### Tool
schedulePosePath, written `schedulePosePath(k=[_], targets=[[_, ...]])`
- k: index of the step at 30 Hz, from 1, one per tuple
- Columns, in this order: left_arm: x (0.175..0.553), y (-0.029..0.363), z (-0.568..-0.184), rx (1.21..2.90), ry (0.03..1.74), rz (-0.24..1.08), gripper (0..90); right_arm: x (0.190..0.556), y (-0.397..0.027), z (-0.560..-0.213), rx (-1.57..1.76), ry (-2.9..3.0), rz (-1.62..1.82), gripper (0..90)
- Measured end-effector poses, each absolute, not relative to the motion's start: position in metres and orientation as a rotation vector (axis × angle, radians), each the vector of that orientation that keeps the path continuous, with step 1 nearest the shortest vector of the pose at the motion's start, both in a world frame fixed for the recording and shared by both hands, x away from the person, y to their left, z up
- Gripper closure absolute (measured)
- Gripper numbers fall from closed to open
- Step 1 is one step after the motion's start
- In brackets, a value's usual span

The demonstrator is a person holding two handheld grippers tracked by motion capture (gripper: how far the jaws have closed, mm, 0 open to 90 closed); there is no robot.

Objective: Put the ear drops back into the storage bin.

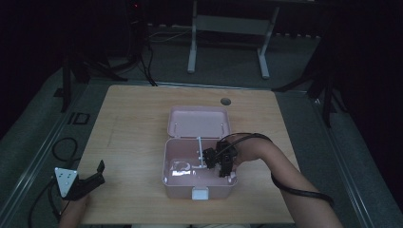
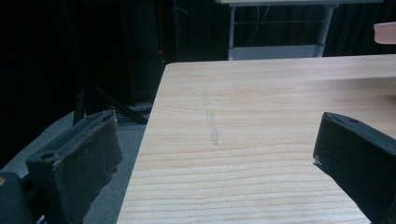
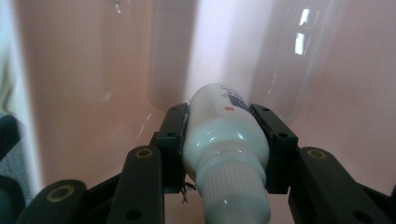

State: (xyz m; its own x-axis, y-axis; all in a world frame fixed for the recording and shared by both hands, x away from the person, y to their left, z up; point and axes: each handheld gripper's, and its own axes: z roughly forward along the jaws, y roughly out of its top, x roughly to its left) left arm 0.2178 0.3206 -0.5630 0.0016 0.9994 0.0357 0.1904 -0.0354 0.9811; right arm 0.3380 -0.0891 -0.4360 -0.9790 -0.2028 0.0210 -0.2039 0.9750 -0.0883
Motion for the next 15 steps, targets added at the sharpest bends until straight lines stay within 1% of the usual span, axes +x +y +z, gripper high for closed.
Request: schedulePosePath(k=[8,15], targets=[[0.218,0.320,-0.563,1.376,1.333,1.140,1.0,0.342,-0.084,-0.456,0.295,-3.104,0.147,59.6],[0.218,0.320,-0.563,1.376,1.331,1.139,1.0,0.345,-0.080,-0.479,0.273,-3.103,0.238,59.6]])
